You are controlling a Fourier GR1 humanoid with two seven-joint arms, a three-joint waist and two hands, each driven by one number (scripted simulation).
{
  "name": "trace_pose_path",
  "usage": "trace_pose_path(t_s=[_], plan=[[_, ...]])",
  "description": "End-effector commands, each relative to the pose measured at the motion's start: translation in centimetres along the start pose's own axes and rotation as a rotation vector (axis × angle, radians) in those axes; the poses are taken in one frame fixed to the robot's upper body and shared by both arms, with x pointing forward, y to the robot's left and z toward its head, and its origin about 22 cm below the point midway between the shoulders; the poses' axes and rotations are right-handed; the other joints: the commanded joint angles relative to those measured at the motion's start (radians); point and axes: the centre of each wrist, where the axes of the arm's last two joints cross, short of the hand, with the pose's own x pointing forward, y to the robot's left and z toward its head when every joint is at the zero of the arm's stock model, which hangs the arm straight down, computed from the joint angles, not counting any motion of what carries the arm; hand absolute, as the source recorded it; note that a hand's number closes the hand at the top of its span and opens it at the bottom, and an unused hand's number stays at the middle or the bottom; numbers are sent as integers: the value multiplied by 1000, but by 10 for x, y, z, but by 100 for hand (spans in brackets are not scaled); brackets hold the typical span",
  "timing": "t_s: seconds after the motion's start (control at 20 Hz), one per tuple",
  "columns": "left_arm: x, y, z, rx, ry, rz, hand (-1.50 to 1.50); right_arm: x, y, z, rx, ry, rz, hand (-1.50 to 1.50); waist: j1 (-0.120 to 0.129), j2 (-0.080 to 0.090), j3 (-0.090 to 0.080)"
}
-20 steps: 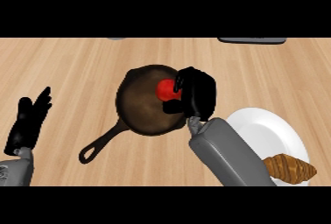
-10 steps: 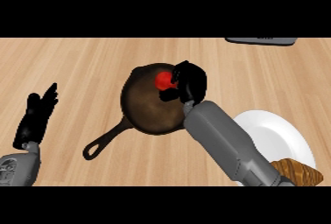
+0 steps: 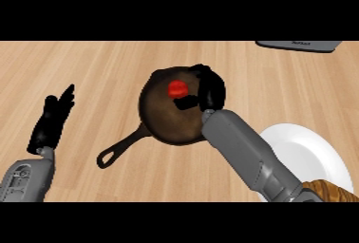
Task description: Pick the tomato from the plate and place it in the pan
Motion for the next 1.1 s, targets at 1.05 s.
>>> trace_pose_path(t_s=[1.05], plan=[[-24,17,20,83,73,20,0,-22,0,11,-322,-12,-377,-150,-110,-40,-2]])
